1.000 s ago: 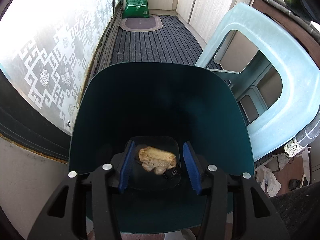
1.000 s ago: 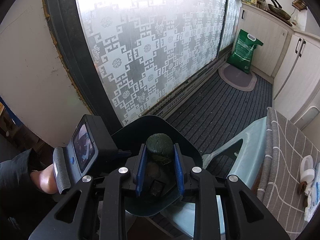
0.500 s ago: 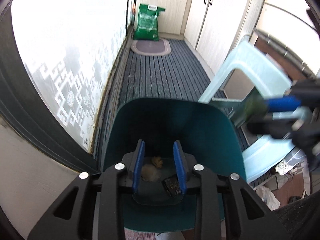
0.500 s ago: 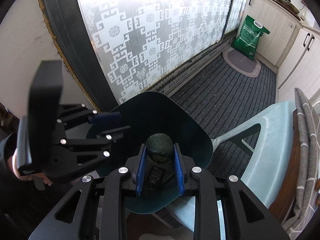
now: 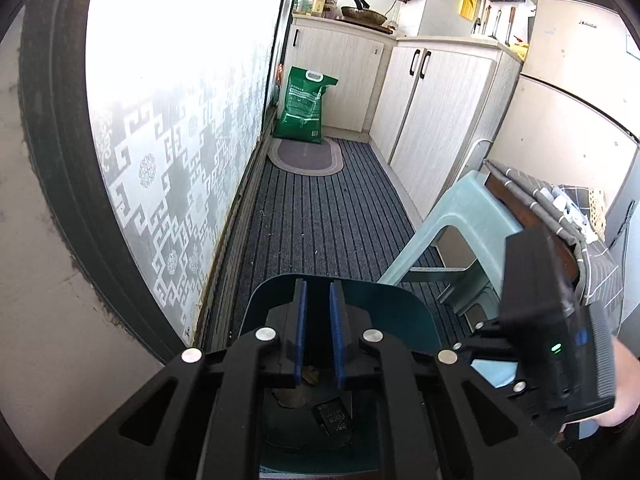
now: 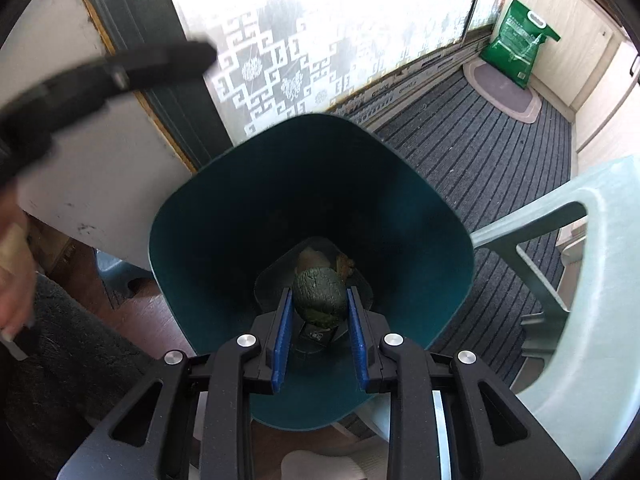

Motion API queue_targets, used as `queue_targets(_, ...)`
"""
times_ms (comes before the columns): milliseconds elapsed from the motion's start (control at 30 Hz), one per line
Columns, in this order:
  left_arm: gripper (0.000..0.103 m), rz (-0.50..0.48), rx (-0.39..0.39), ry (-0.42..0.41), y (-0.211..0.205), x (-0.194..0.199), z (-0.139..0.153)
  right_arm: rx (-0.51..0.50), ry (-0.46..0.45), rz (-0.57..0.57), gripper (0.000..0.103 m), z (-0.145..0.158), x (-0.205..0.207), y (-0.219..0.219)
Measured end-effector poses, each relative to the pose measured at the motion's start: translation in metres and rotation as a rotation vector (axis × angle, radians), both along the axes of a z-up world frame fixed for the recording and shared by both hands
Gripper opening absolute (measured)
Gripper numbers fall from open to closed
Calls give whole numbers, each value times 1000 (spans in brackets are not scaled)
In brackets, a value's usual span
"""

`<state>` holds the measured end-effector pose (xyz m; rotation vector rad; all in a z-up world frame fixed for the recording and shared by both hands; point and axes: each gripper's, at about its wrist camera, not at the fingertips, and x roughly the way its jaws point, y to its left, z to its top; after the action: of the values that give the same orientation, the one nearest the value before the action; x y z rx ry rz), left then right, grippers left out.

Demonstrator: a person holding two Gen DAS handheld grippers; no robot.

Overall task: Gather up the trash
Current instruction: 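Open both grippers to drop the crust and skin into the bin, then move both grippers back toward the table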

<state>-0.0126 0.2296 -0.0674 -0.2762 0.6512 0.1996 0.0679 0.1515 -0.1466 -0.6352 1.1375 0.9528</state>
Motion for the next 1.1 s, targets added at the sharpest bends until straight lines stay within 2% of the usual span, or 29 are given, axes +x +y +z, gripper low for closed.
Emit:
queue_targets(433, 12, -16, 30, -190, -18, -21, 56, -122, 20, 37, 27, -47, -7, 3)
queue_targets(633, 12, -17, 35, -266, -24, -31, 77, -118, 29, 42, 47, -49, -9, 1)
queue_targets(733, 12, -13, 33, -267, -27, -30, 81, -112, 13, 48, 48, -46, -11, 0)
queue_targets(867, 12, -12, 32, -285, -31, -30, 85, -46, -21, 69, 48, -25, -18, -3)
queue_targets(1000, 14, -7, 53, -330, -35, -35, 95, 70, -93, 73, 42, 18, -22, -7)
queue_targets(1100, 16, -4, 35, -372, -37, -38, 103, 154, -162, 65, 38, 53, -25, -14)
